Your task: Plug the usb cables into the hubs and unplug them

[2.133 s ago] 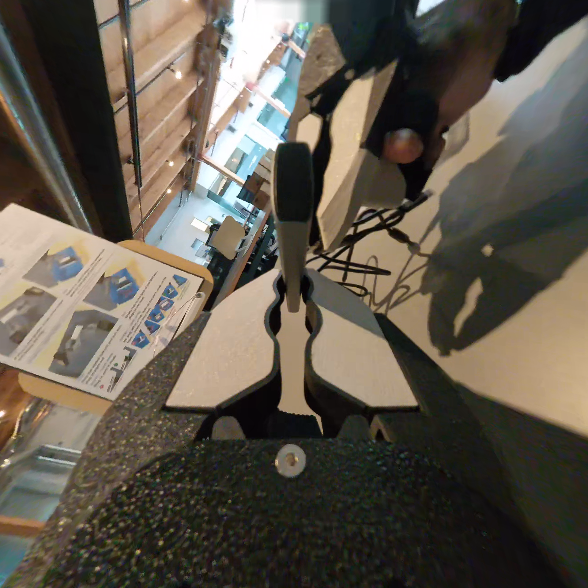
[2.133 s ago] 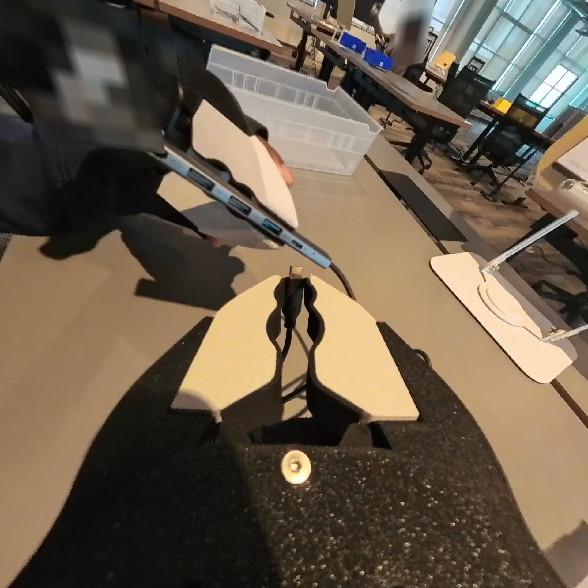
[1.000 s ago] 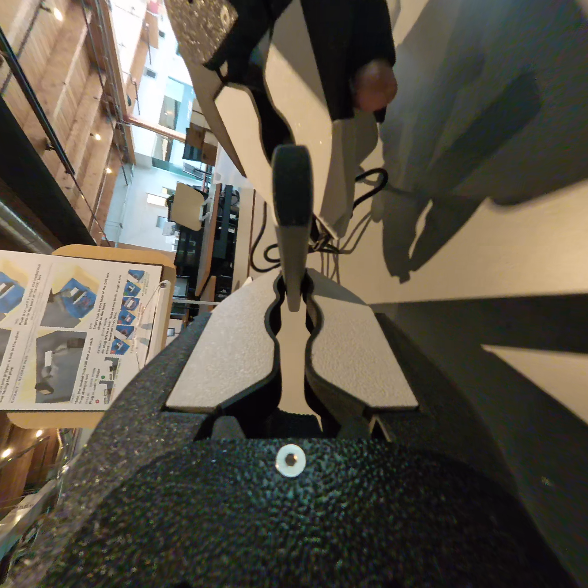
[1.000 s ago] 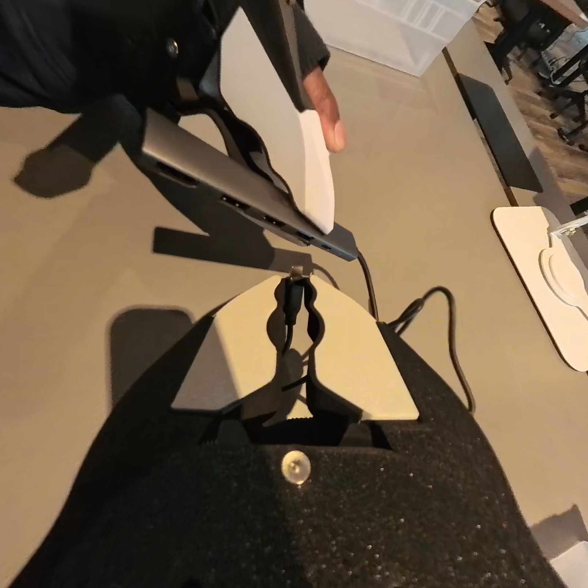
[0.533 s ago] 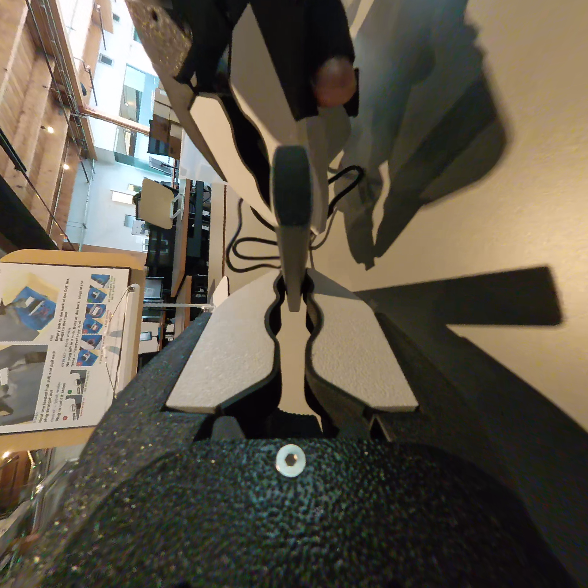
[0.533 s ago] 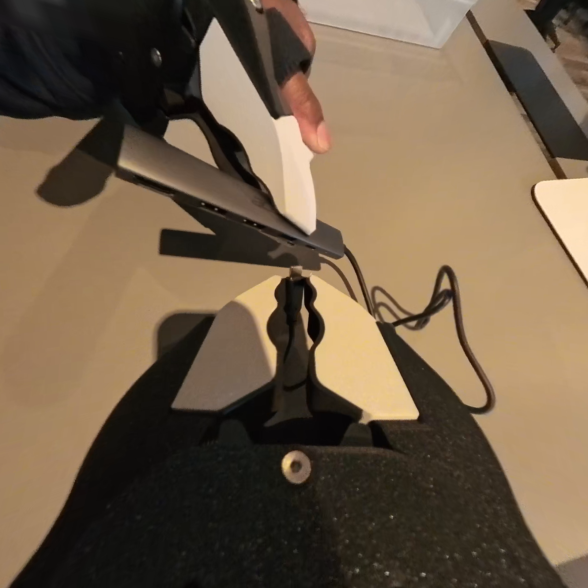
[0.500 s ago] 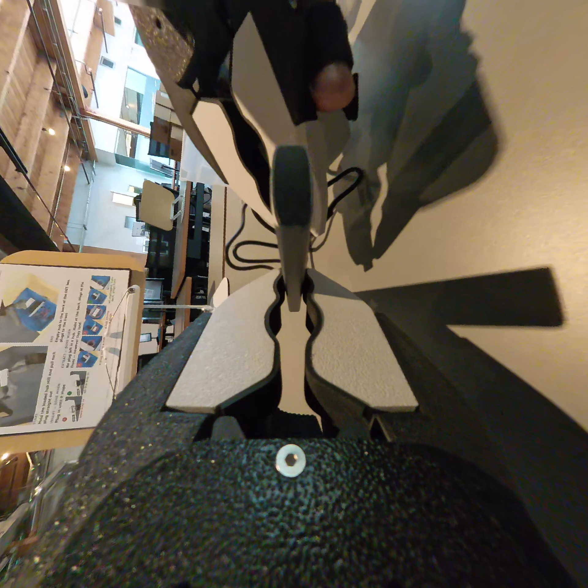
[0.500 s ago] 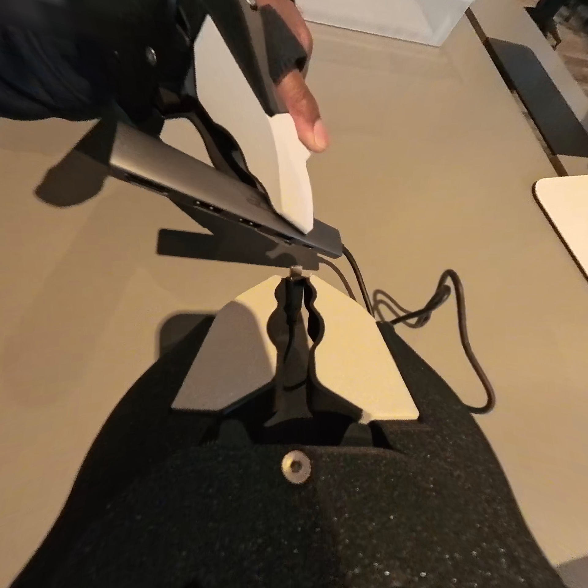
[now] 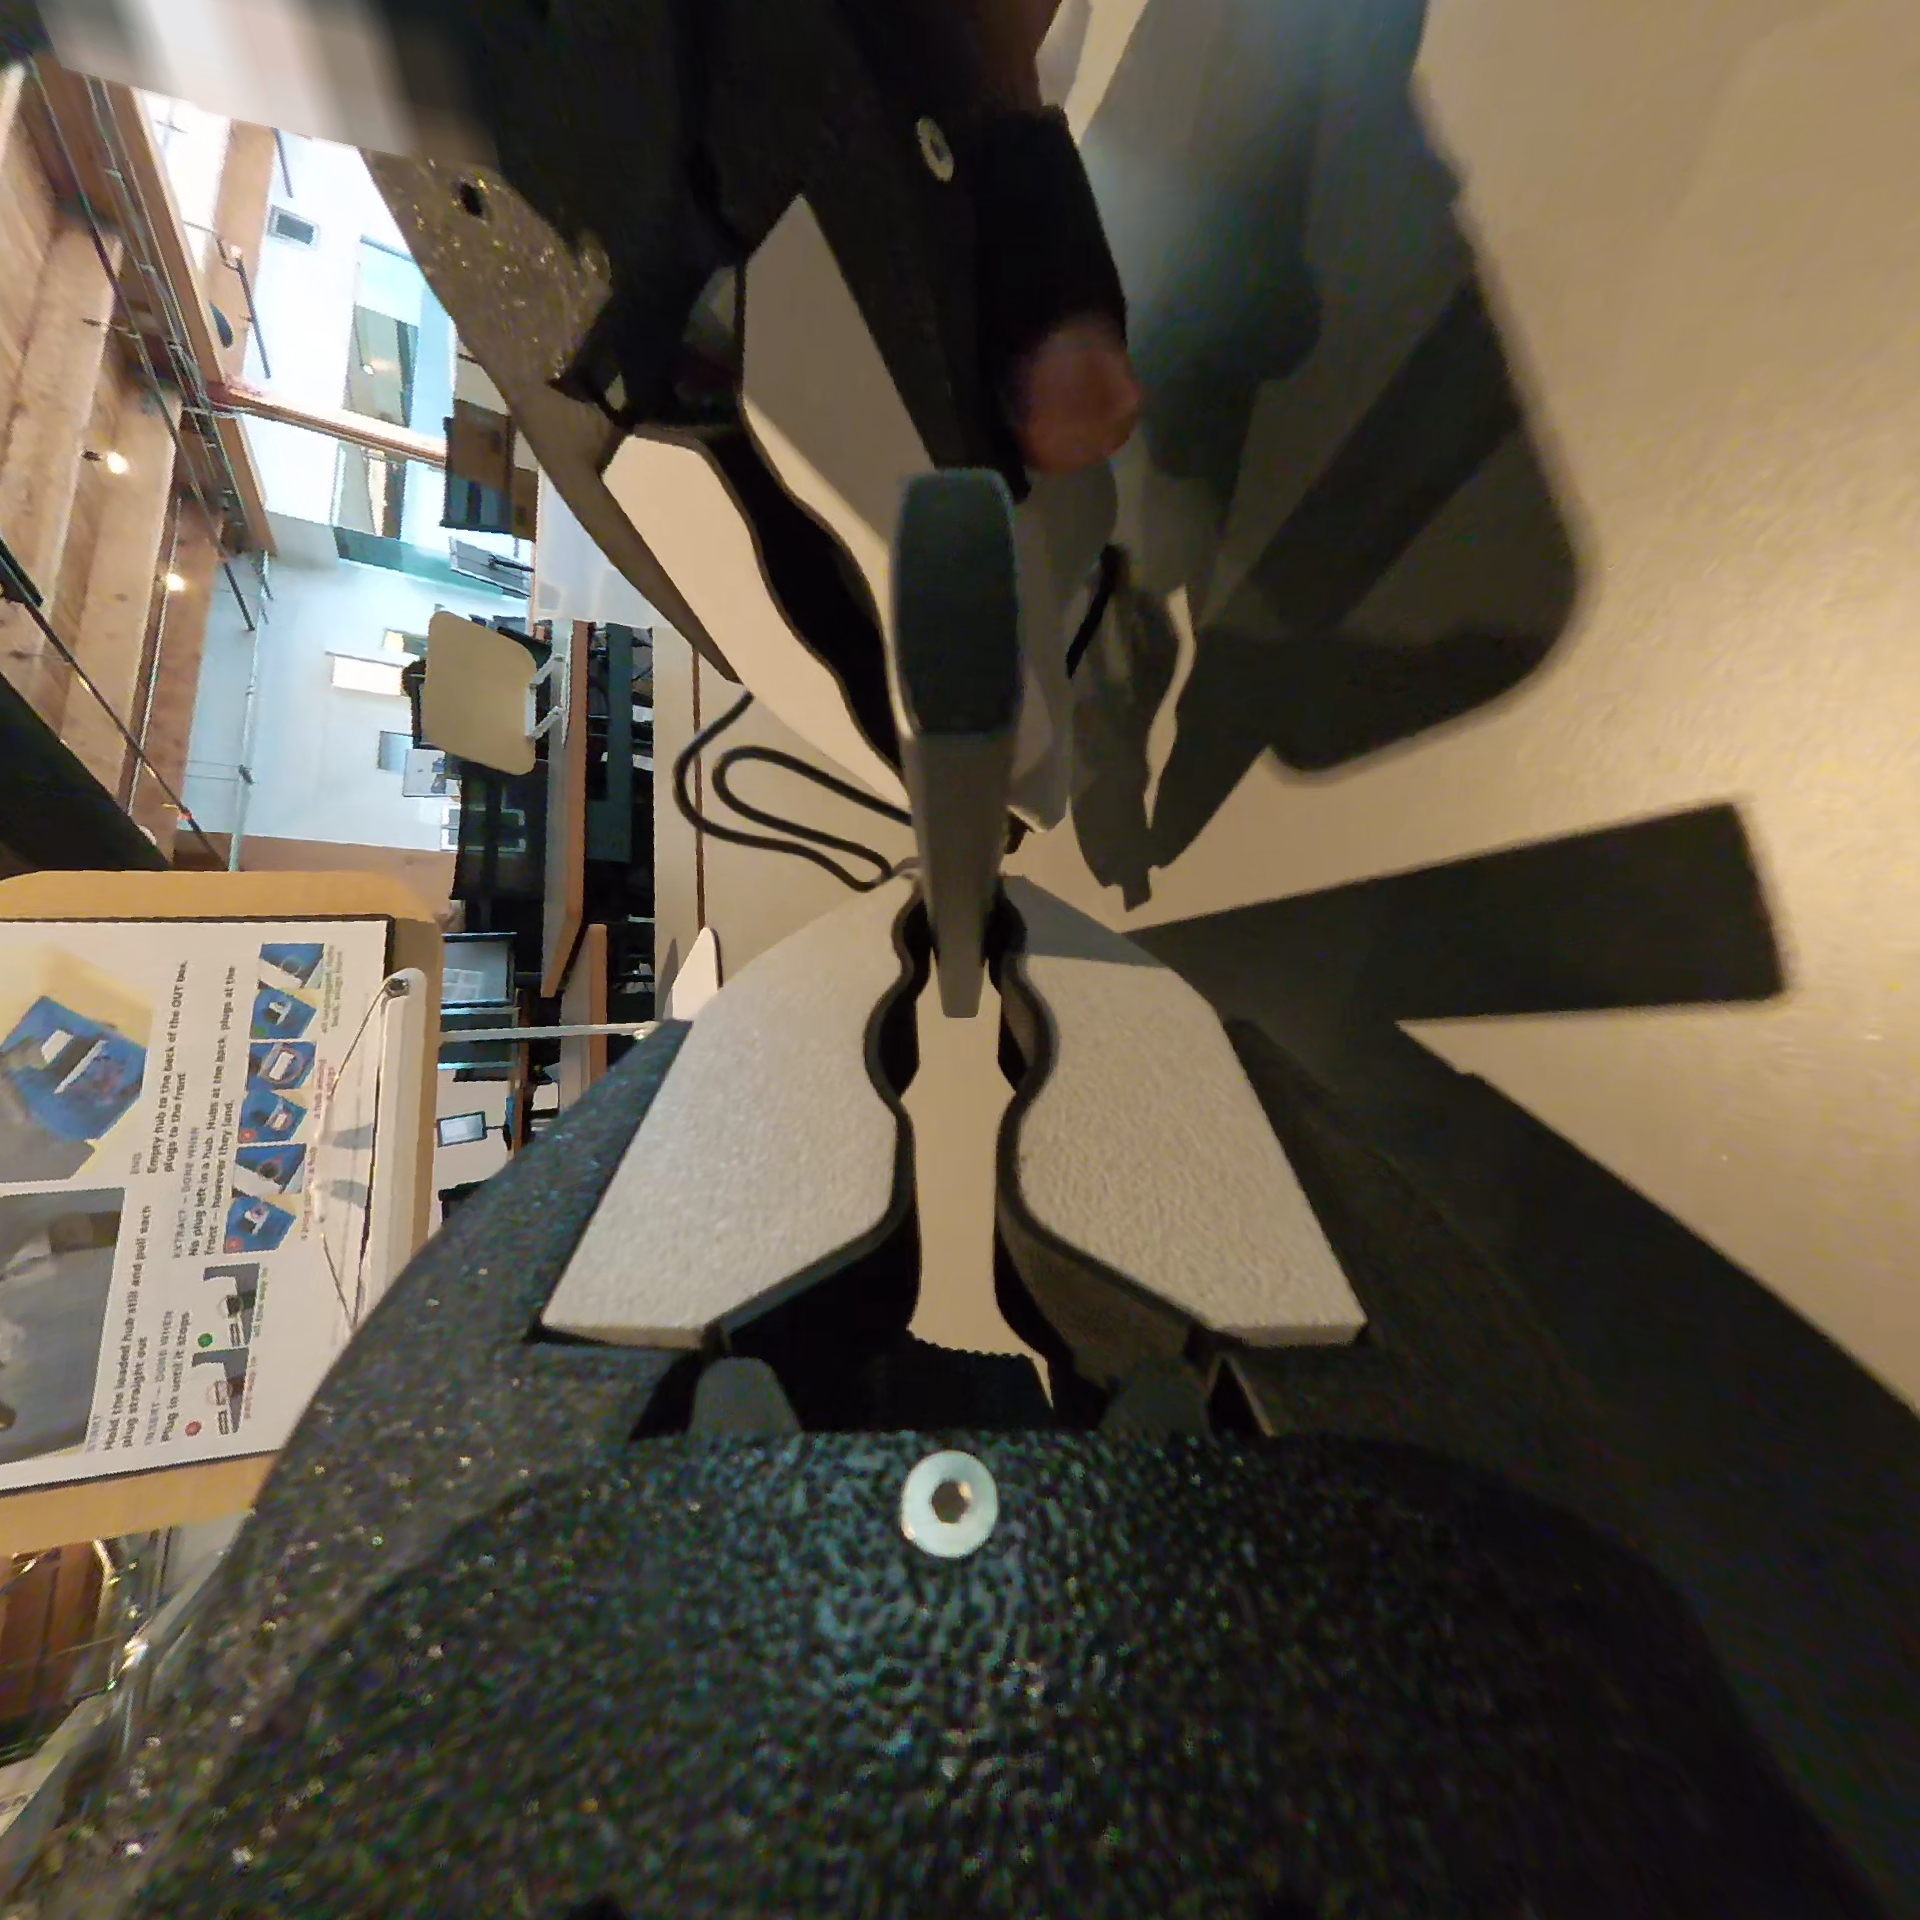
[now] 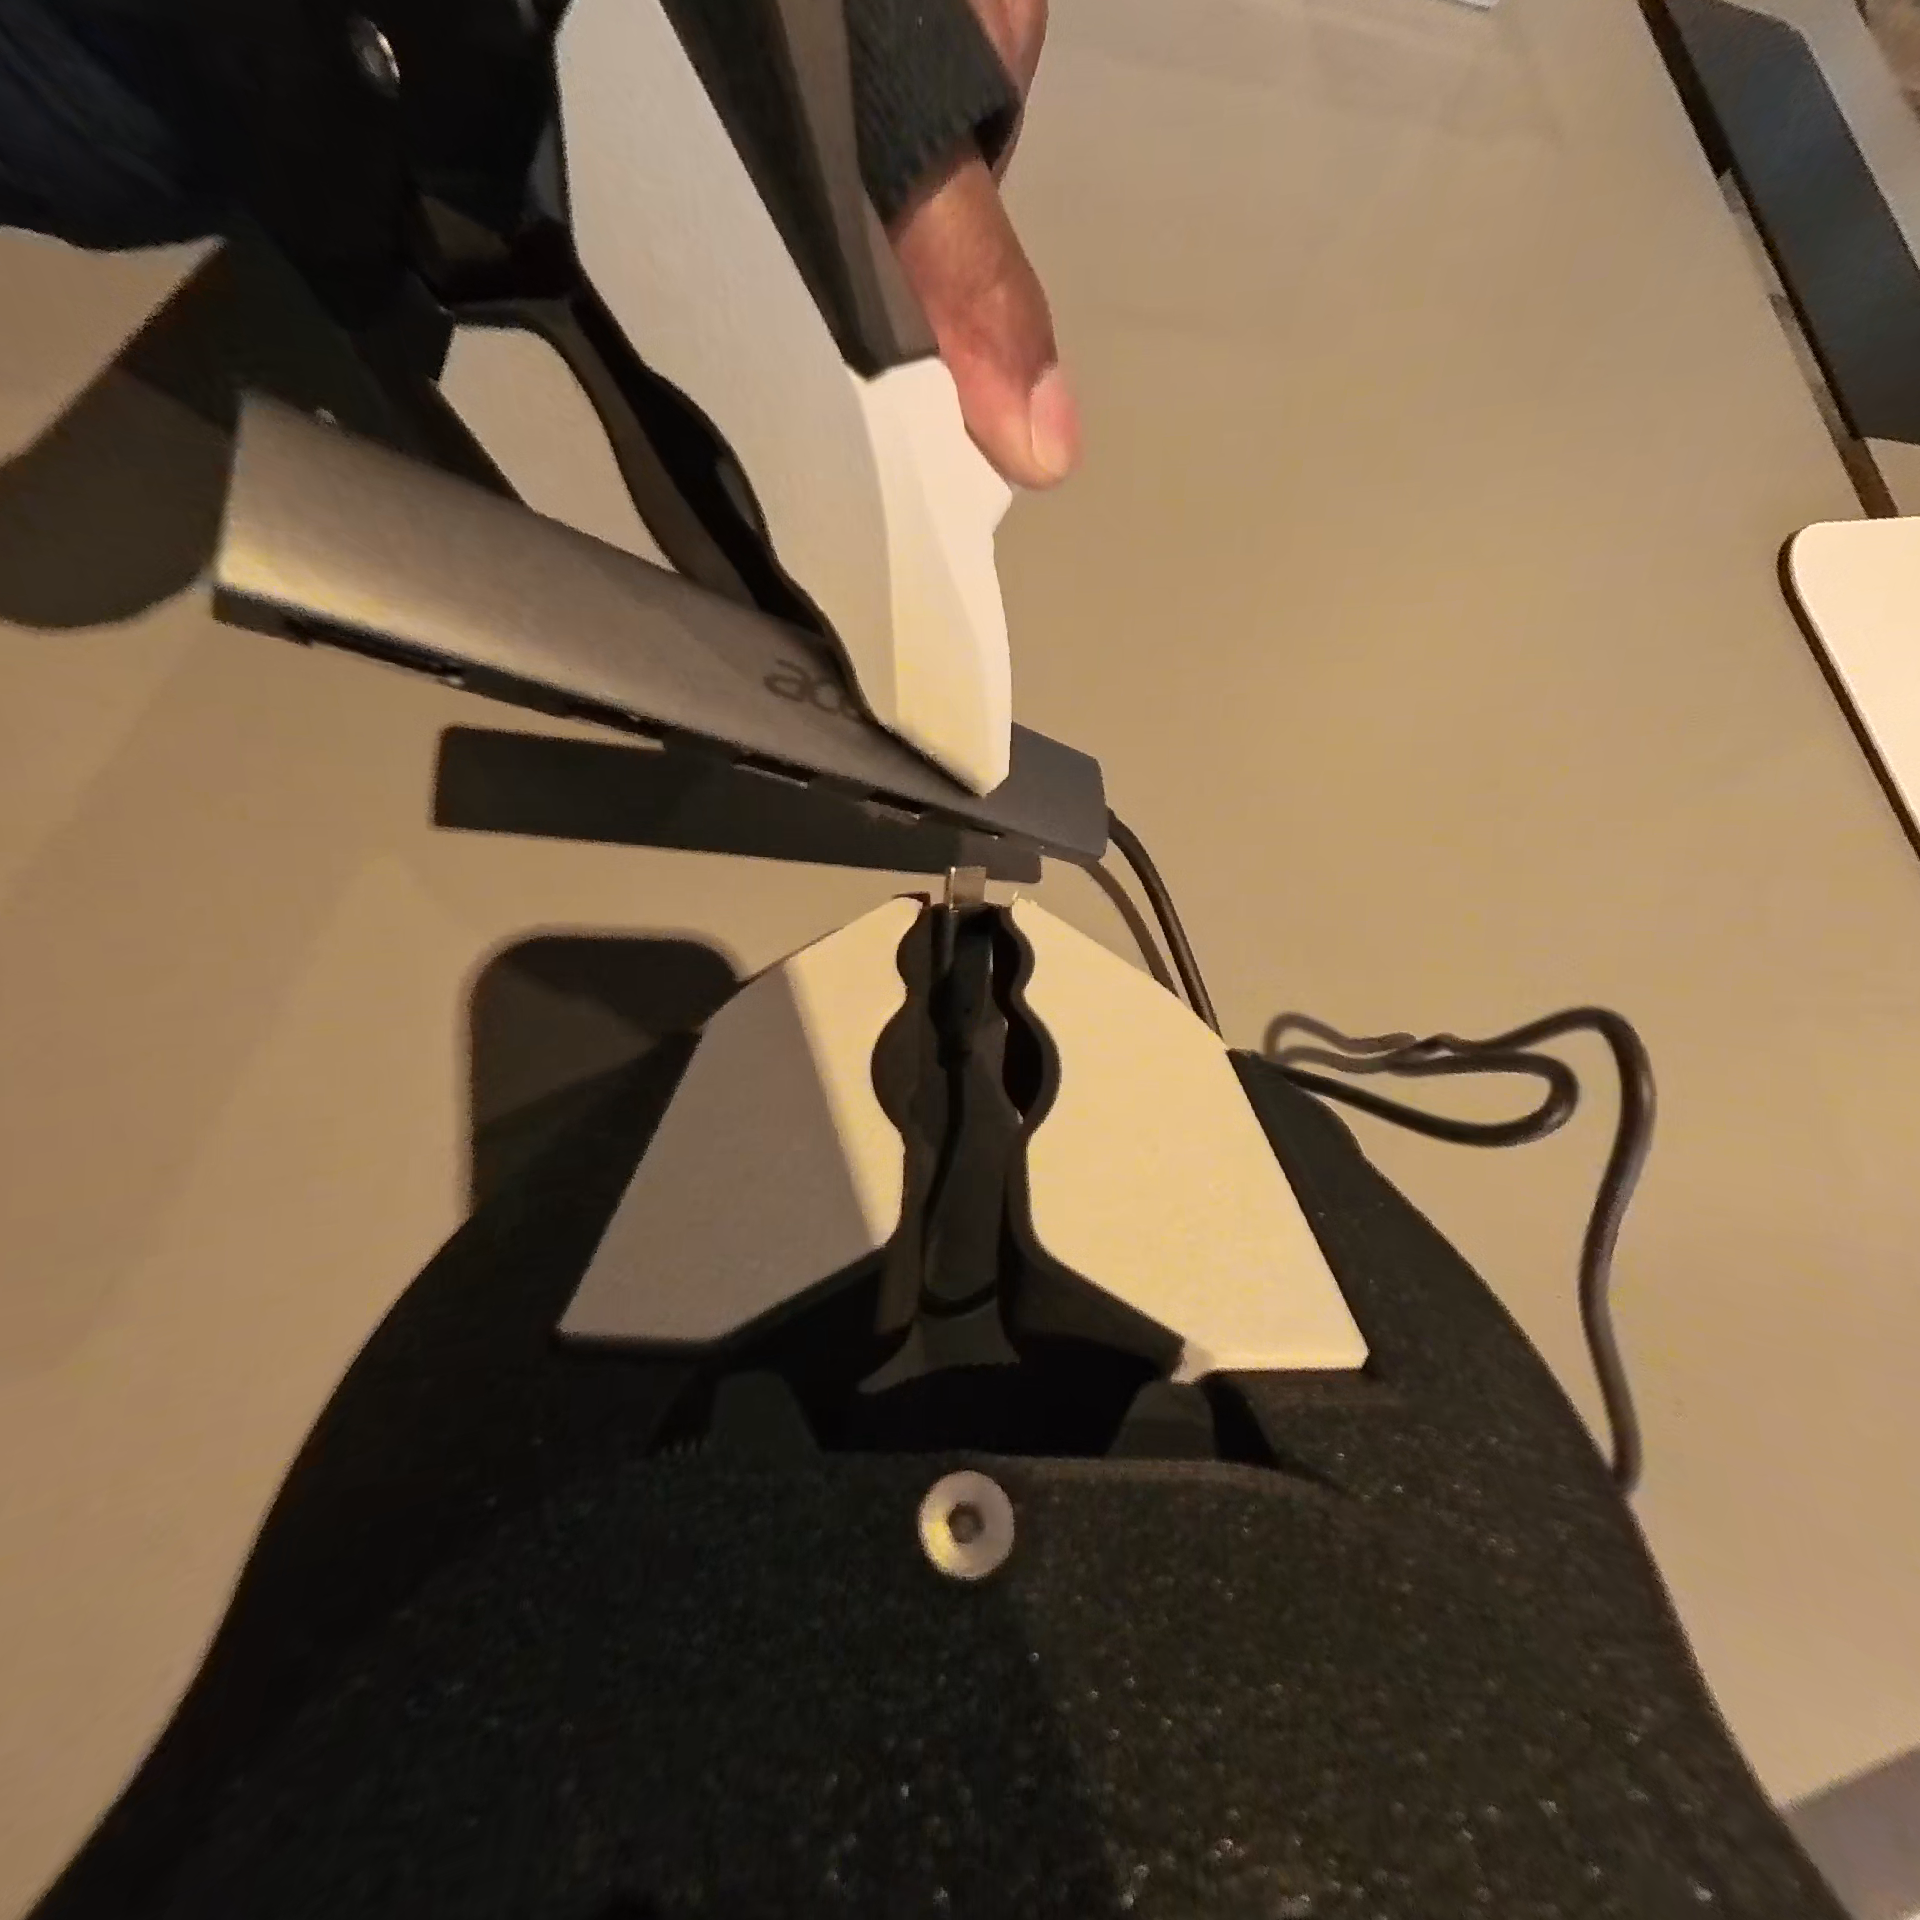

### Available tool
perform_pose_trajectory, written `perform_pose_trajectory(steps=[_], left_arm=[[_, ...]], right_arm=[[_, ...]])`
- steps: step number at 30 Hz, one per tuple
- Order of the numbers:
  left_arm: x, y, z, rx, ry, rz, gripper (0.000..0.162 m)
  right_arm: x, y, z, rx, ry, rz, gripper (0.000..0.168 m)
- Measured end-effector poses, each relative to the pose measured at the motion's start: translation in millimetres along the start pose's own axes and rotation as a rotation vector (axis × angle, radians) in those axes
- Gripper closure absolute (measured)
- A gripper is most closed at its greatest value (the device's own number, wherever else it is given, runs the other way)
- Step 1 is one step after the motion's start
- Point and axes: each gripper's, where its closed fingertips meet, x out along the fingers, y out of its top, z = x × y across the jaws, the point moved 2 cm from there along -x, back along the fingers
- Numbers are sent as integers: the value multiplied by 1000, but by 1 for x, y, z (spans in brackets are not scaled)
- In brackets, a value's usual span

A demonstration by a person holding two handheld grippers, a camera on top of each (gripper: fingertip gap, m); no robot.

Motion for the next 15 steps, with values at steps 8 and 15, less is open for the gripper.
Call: perform_pose_trajectory(steps=[8,15], left_arm=[[2,-3,1,-10,-4,-15,152],[4,-11,-5,-104,27,-35,152]], right_arm=[[1,-2,1,-10,-17,-22,157],[0,-2,1,-36,-33,-32,157]])
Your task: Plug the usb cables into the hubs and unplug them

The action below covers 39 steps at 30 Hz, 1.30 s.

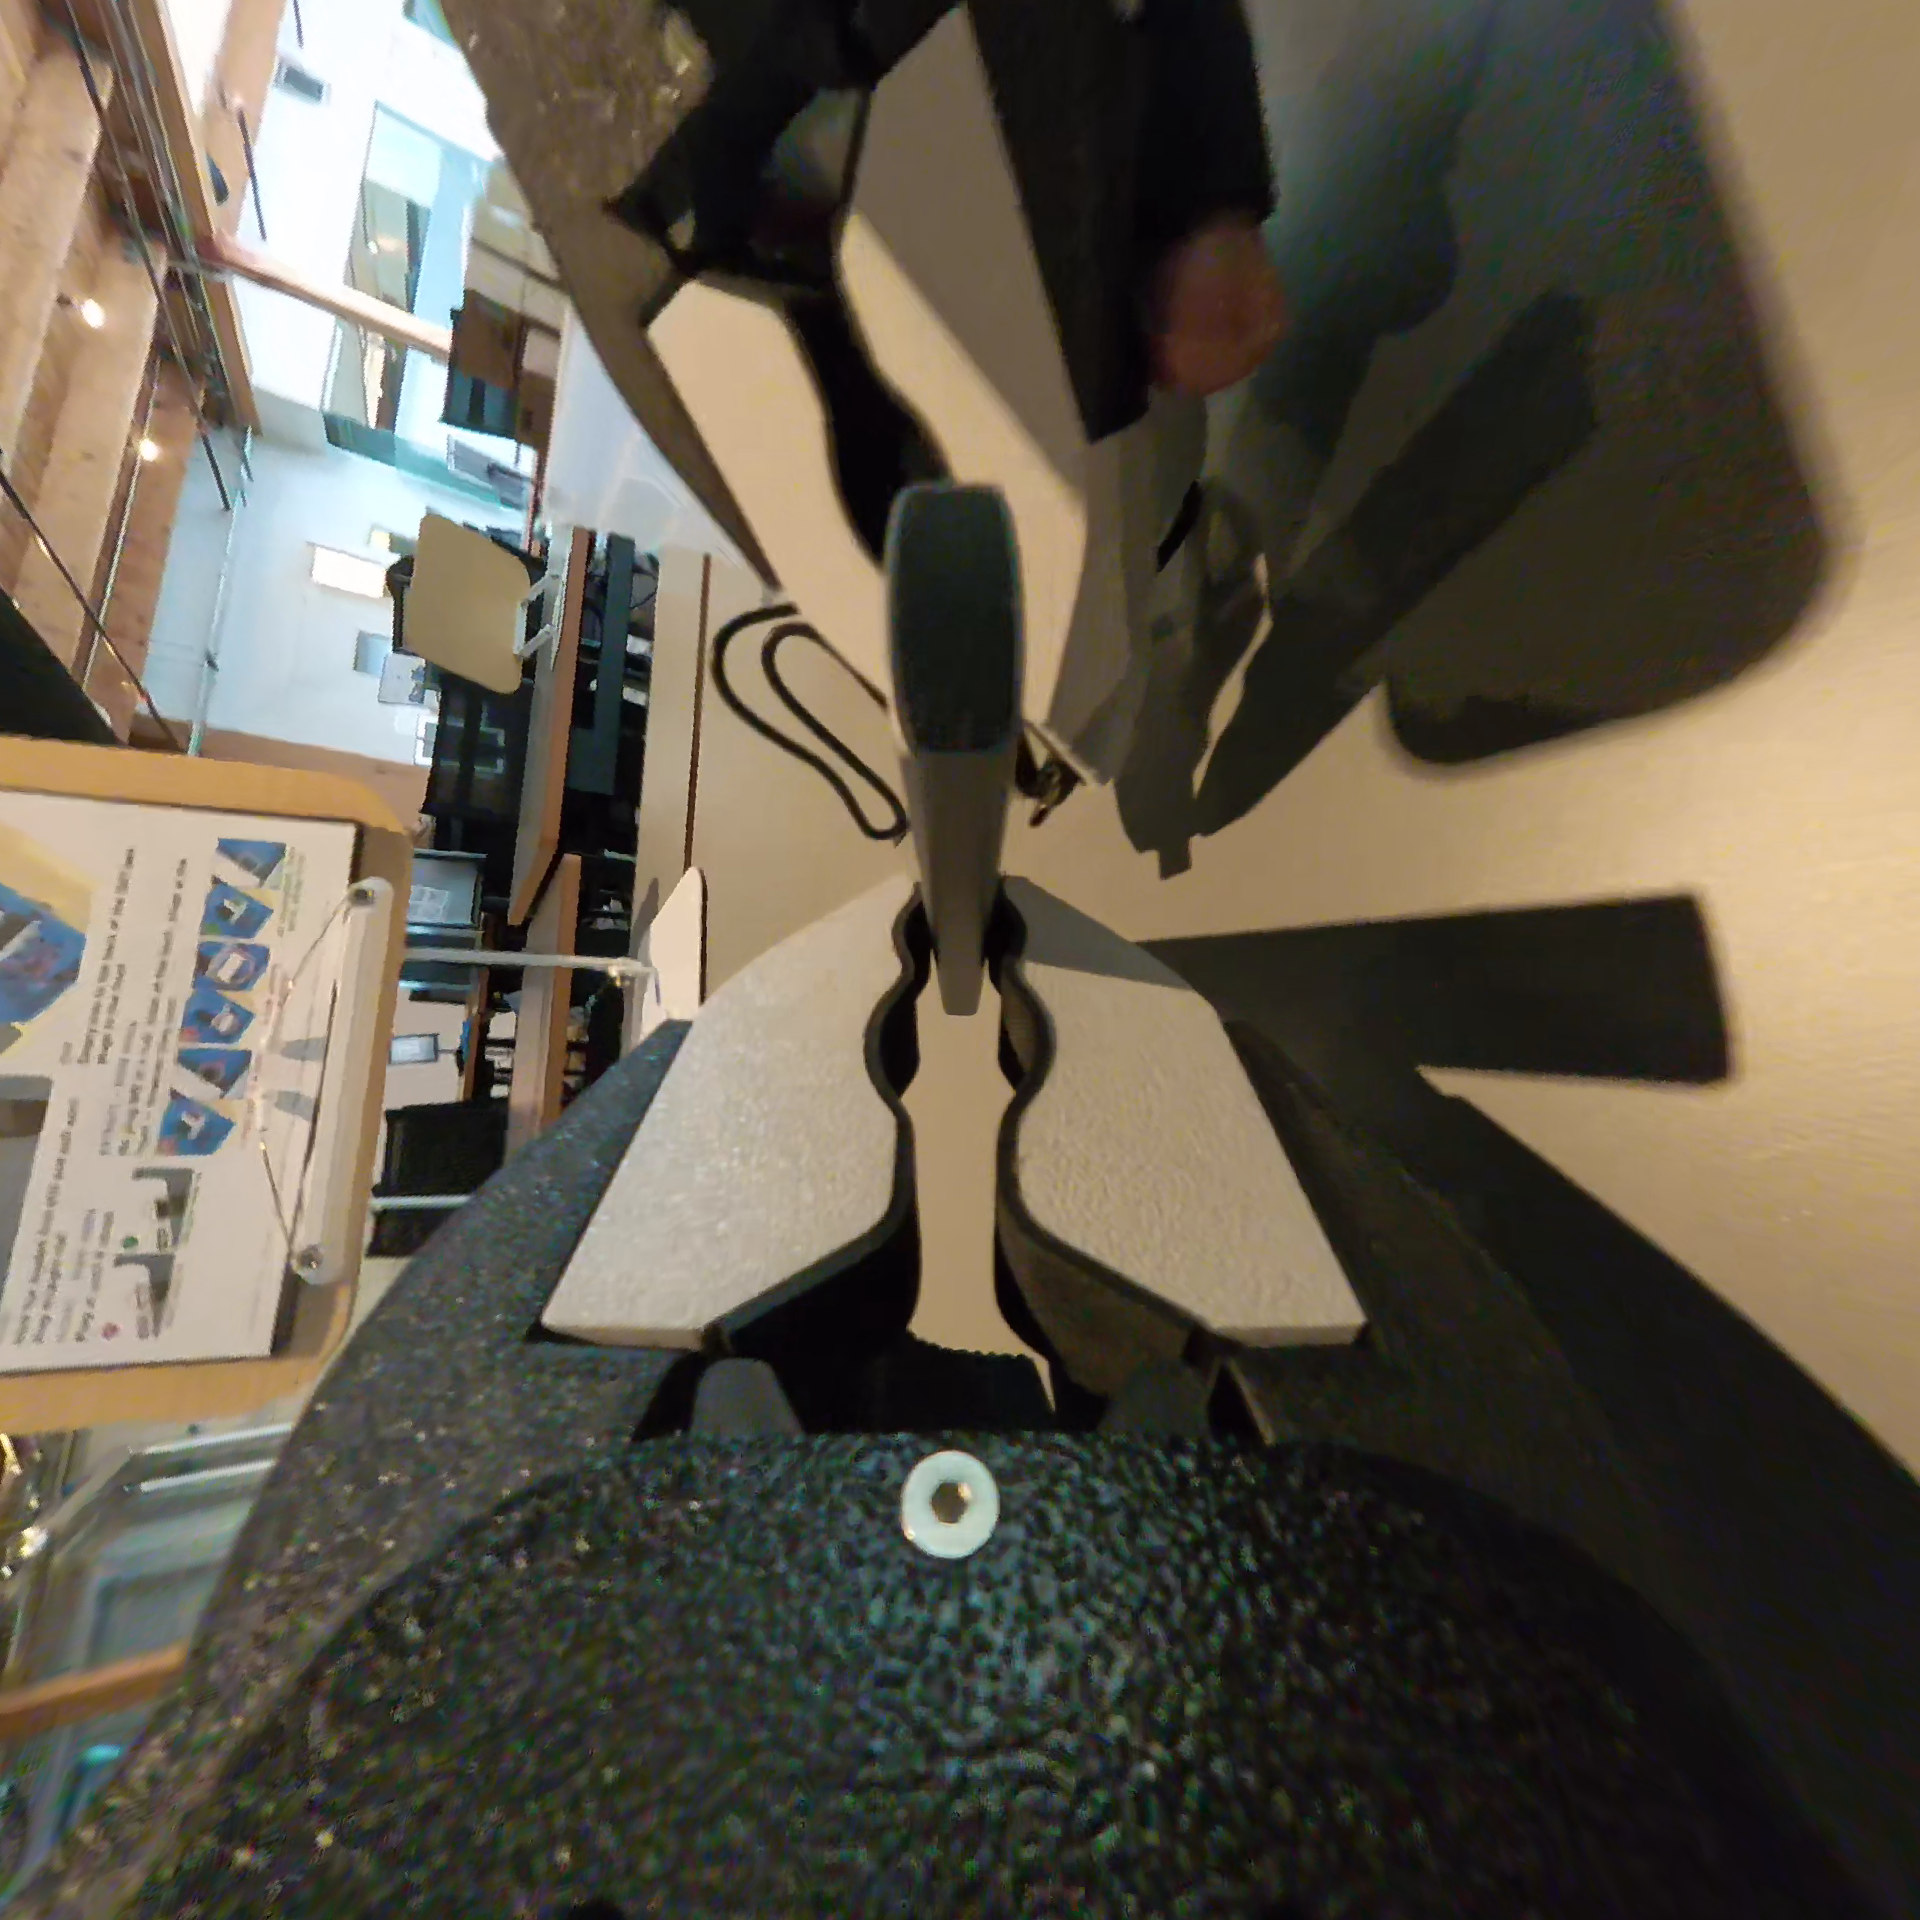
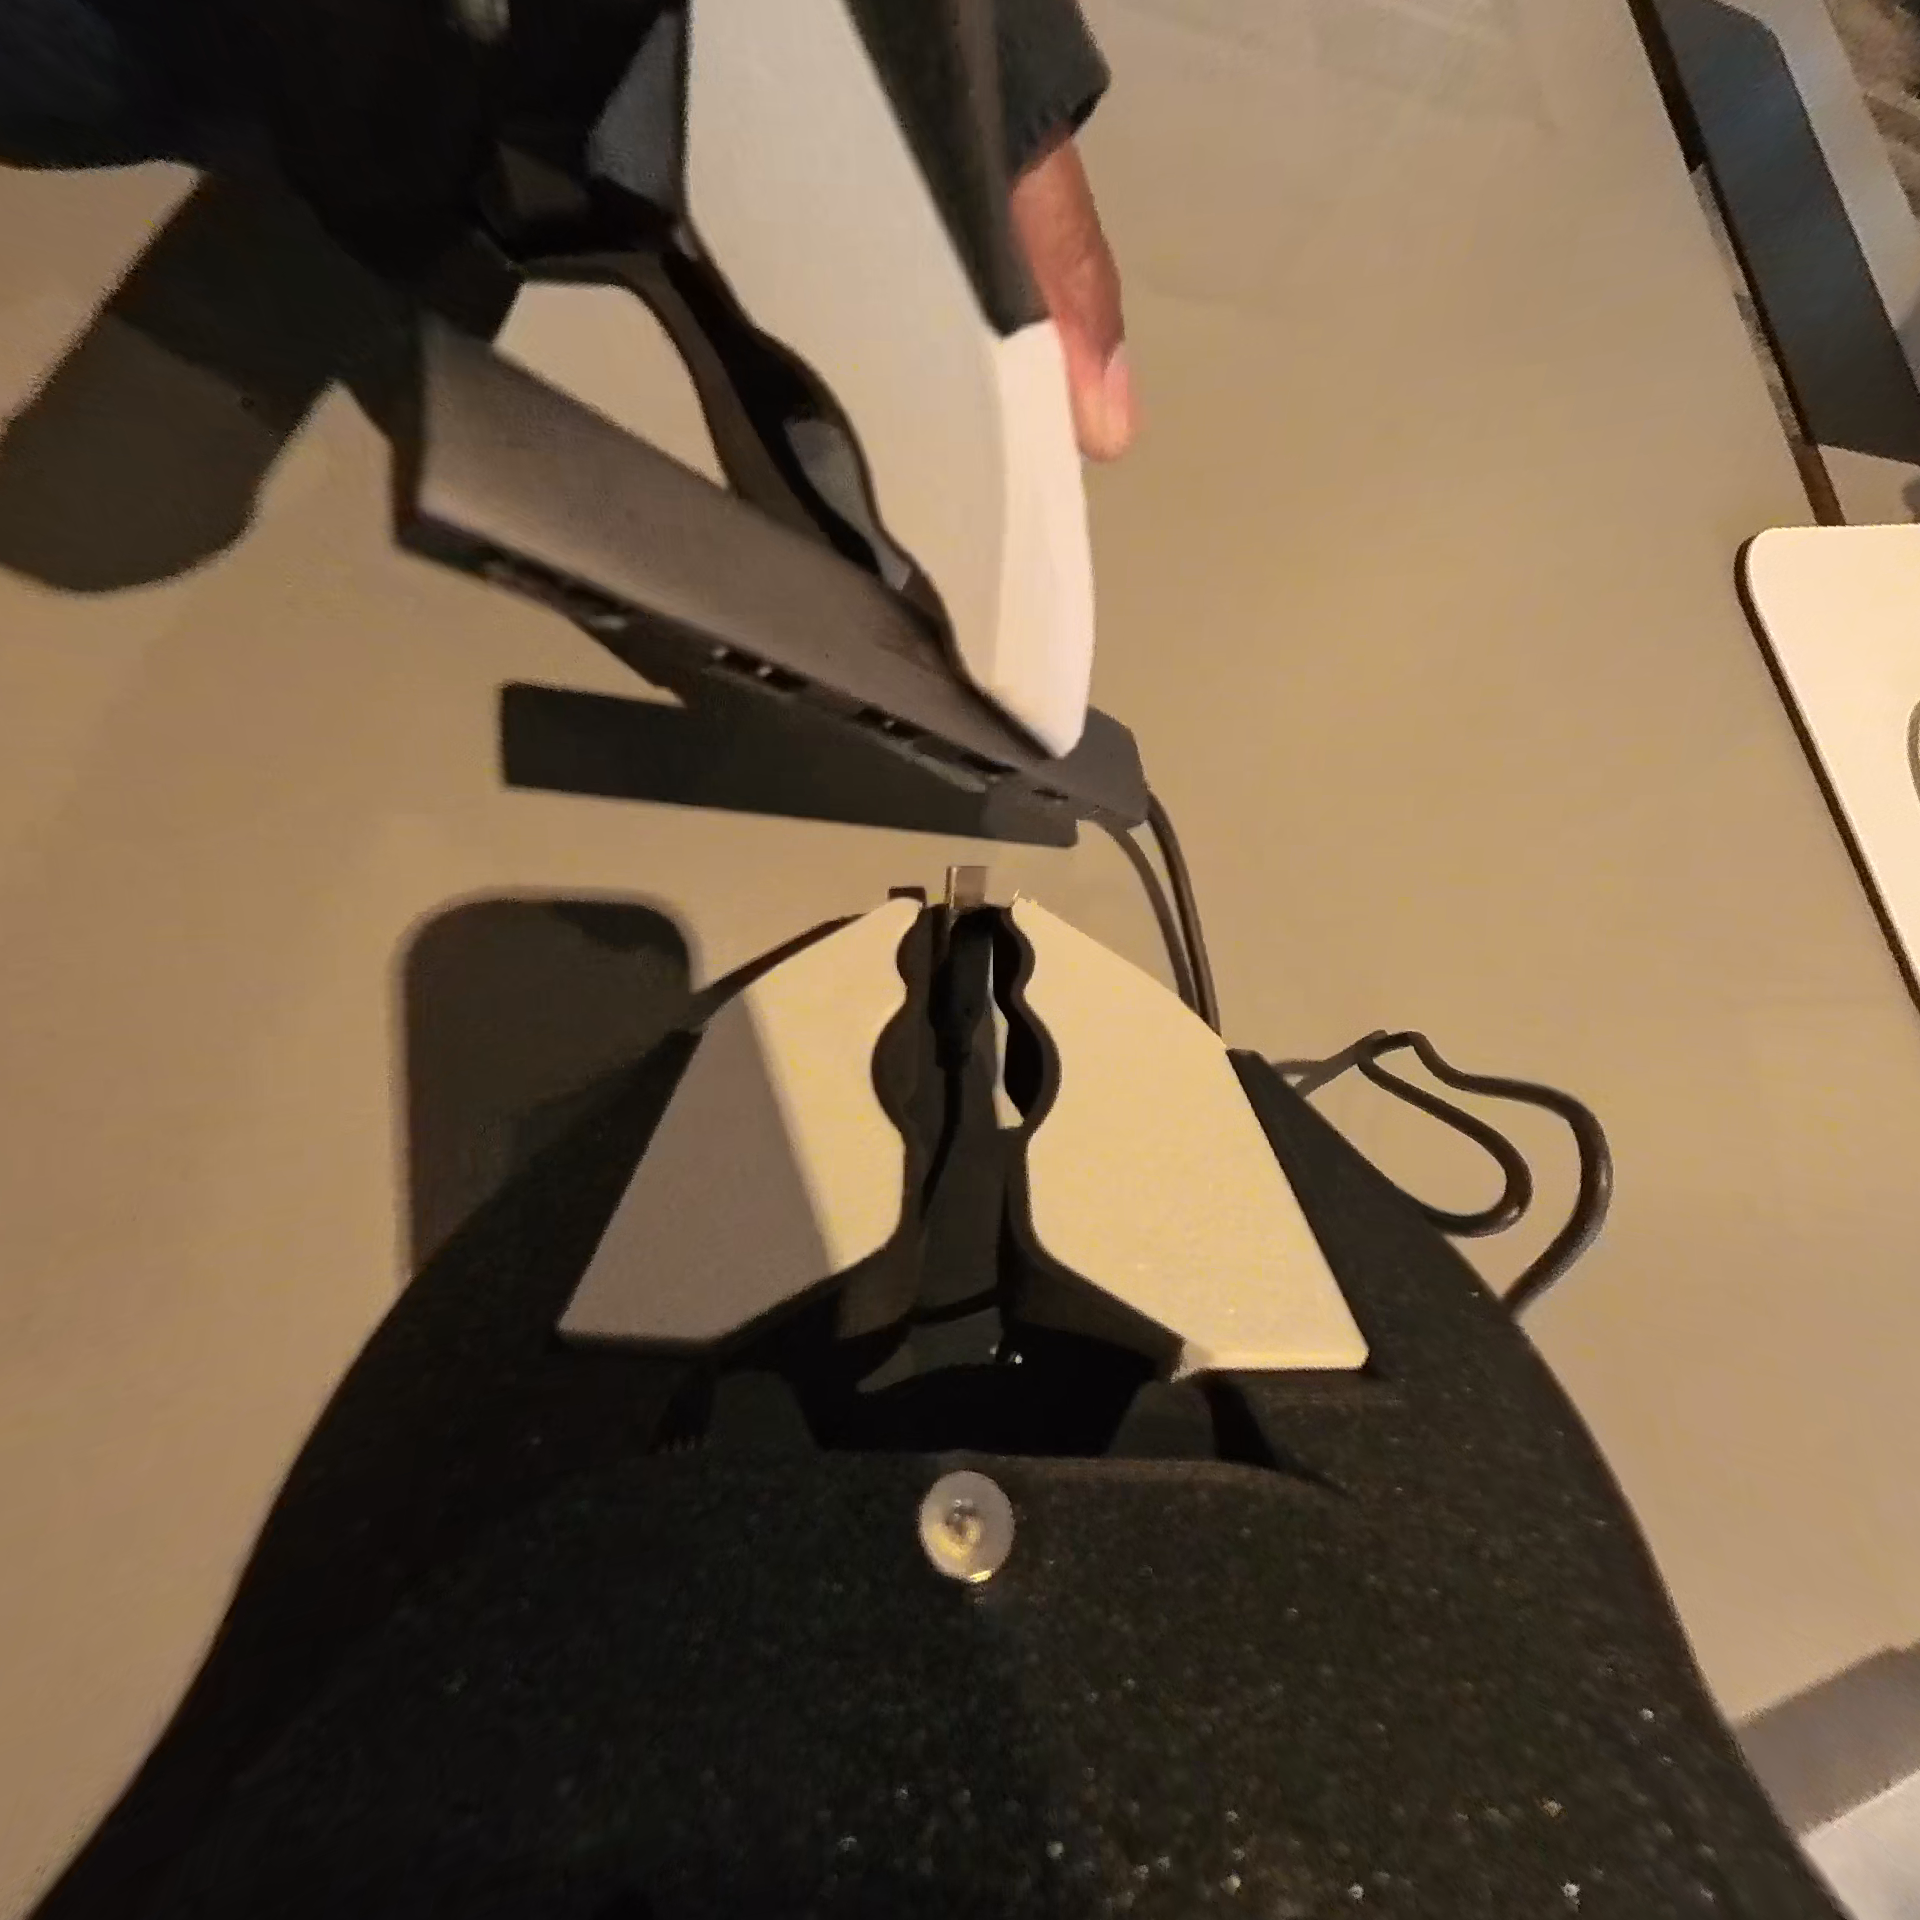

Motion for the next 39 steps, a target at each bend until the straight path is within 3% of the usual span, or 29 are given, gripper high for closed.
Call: perform_pose_trajectory(steps=[7,21,39], left_arm=[[-2,-19,-15,-128,63,-56,152],[-5,8,1,52,10,48,152],[-2,16,7,70,-14,72,152]], right_arm=[[-6,5,-2,-61,-2,23,158],[-9,4,5,16,0,43,158],[-5,4,3,12,-3,31,158]])
